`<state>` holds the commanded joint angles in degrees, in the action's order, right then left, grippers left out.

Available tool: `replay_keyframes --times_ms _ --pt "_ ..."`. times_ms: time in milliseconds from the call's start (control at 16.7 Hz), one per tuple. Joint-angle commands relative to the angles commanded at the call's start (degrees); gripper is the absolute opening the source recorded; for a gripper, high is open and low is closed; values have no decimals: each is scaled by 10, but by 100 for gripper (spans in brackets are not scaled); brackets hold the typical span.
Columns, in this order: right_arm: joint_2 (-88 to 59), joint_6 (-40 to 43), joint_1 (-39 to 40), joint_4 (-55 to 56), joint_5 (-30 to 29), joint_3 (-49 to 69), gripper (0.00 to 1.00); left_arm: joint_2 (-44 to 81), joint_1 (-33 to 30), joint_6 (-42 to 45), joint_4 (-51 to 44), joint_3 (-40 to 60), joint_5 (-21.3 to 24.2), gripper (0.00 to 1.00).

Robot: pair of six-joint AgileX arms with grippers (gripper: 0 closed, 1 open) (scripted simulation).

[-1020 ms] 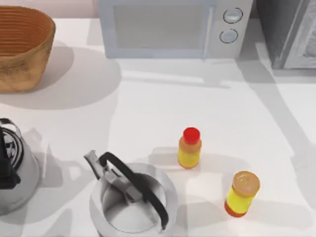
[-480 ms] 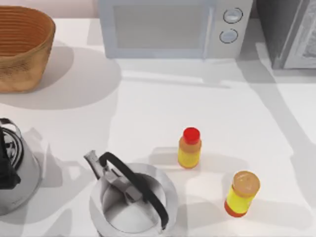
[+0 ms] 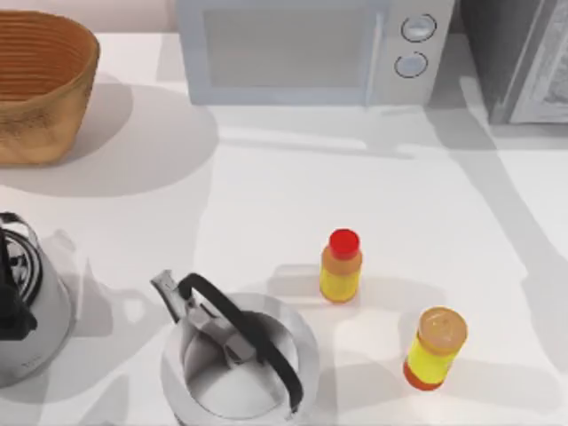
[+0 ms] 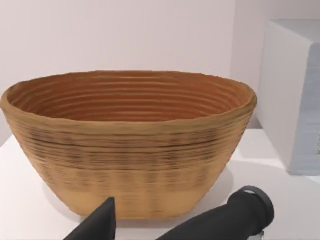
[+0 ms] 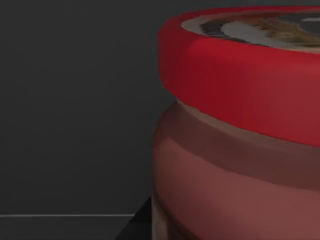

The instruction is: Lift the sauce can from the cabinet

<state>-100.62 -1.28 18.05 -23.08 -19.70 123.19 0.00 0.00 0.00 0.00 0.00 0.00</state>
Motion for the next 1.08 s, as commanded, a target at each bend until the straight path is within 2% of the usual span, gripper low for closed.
replay_keyframes --times_ms 660,1080 --pt "9 -2 9 -9 -8 -1 0 0 0 0 0 0 0 100" --pt "154 -4 134 -148 -130 -9 0 0 0 0 0 0 0 100"
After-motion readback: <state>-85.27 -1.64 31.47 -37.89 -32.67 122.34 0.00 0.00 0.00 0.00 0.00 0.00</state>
